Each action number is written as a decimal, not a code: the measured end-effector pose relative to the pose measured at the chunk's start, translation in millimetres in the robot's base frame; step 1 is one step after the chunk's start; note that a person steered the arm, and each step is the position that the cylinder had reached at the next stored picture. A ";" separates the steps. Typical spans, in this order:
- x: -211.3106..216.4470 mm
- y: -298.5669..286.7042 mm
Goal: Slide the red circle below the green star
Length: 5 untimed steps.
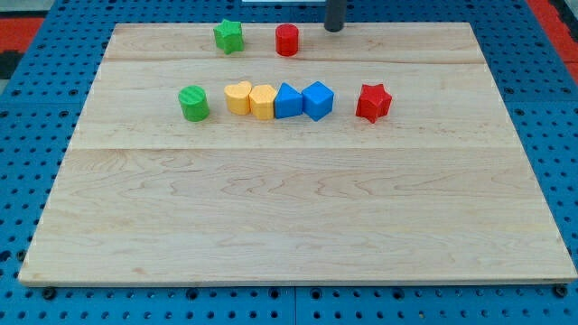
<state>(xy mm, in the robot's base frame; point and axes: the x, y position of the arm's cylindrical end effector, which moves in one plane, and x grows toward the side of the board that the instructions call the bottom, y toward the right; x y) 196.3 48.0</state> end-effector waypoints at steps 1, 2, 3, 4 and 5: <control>34.6 -46.3; 94.4 -98.7; 103.7 -107.1; 85.3 -134.3; 83.0 -101.0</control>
